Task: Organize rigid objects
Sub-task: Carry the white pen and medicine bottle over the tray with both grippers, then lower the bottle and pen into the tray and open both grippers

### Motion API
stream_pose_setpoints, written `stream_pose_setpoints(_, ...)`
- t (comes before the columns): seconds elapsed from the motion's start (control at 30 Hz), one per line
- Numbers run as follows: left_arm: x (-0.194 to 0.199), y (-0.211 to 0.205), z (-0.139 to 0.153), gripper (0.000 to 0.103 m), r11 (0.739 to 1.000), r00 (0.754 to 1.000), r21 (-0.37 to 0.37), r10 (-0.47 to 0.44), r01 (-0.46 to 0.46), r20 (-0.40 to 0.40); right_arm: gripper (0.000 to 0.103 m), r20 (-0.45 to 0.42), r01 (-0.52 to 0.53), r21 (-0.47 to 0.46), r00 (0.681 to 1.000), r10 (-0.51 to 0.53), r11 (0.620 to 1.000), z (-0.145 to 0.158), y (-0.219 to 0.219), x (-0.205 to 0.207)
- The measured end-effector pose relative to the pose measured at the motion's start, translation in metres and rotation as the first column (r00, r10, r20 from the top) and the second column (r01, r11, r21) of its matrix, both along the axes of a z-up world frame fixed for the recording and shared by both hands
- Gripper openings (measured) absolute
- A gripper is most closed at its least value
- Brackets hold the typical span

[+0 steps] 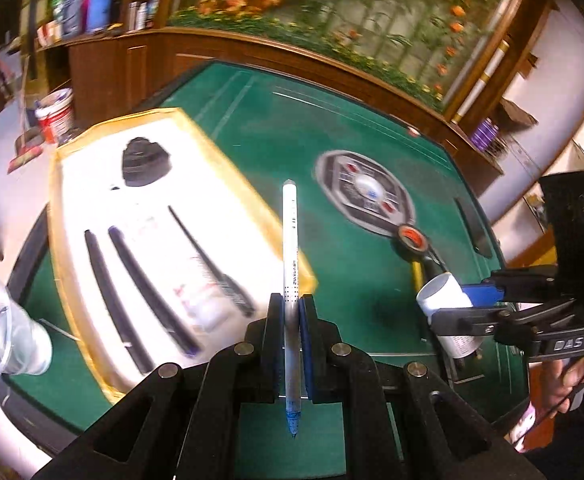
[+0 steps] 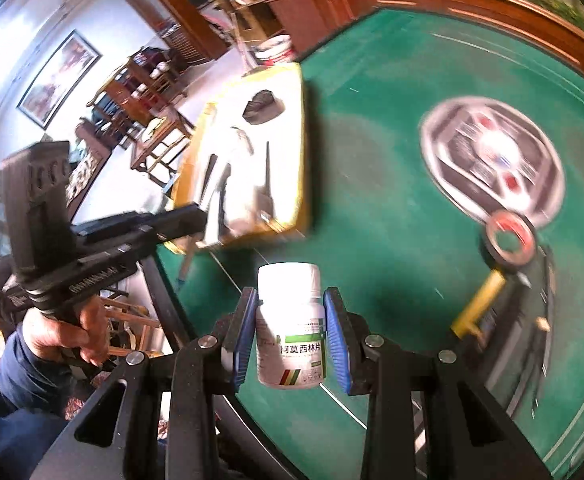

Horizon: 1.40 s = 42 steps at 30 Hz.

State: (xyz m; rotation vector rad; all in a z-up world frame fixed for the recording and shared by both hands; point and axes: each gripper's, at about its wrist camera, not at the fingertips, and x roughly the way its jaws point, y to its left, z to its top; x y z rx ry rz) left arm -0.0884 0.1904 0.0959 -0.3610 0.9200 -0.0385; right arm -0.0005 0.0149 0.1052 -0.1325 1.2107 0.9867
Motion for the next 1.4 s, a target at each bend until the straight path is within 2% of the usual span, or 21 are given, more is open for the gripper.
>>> stream_pose_setpoints(0.17, 0.004, 0.037, -0.014, 0.007, 0.997, 0.997, 0.018, 0.08, -0.08, -0.022, 0.033, 0.008, -0.028, 0.004, 1.0, 0.028, 1.0, 0.001, 0.054, 0.011)
stream_pose_setpoints(0.33, 0.013, 0.066, -0.034, 0.007, 0.985, 0.983, 0.013, 0.171, -0.171, -0.059, 0.033, 0.018, -0.026, -0.014, 0.999, 0.027, 1.0, -0.012, 0.103, 0.023)
stream_pose_setpoints(0.5, 0.019, 0.08, -0.049, 0.008, 0.972, 0.969, 0.005, 0.233, -0.233, -0.077, 0.033, 0.031, -0.023, -0.059, 0.999, 0.025, 0.998, -0.031, 0.135, 0.025)
stream_pose_setpoints(0.67, 0.022, 0.084, -0.06, 0.008, 0.968, 0.963, -0.001, 0.251, -0.253, -0.101, 0.033, 0.058, 0.005, -0.108, 0.998, 0.001, 0.994, -0.048, 0.153, 0.035)
stream_pose_setpoints(0.97, 0.021, 0.079, -0.064, 0.009, 0.964, 0.958, -0.018, 0.261, -0.265, -0.115, 0.034, 0.019, 0.041, -0.103, 0.999, -0.039, 0.994, -0.06, 0.15, 0.047)
stream_pose_setpoints(1.07, 0.02, 0.078, -0.062, 0.027, 0.962, 0.957, -0.024, 0.266, -0.27, -0.118, 0.034, 0.016, 0.048, -0.07, 0.999, -0.047, 0.996, -0.052, 0.142, 0.047)
stream_pose_setpoints(1.13, 0.018, 0.075, -0.056, 0.031, 0.962, 0.958, -0.019, 0.268, -0.272, -0.103, 0.034, 0.019, 0.055, -0.047, 0.998, -0.054, 0.997, -0.045, 0.135, 0.047)
stream_pose_setpoints(1.27, 0.017, 0.062, -0.038, 0.031, 0.966, 0.965, -0.005, 0.256, -0.257, -0.058, 0.034, 0.005, 0.084, 0.012, 0.996, -0.084, 0.996, -0.029, 0.106, 0.047)
stream_pose_setpoints(1.4, 0.021, 0.037, -0.02, 0.031, 0.977, 0.977, 0.012, 0.212, -0.212, -0.016, 0.034, -0.024, 0.161, 0.053, 0.987, -0.16, 0.986, -0.023, 0.058, 0.053)
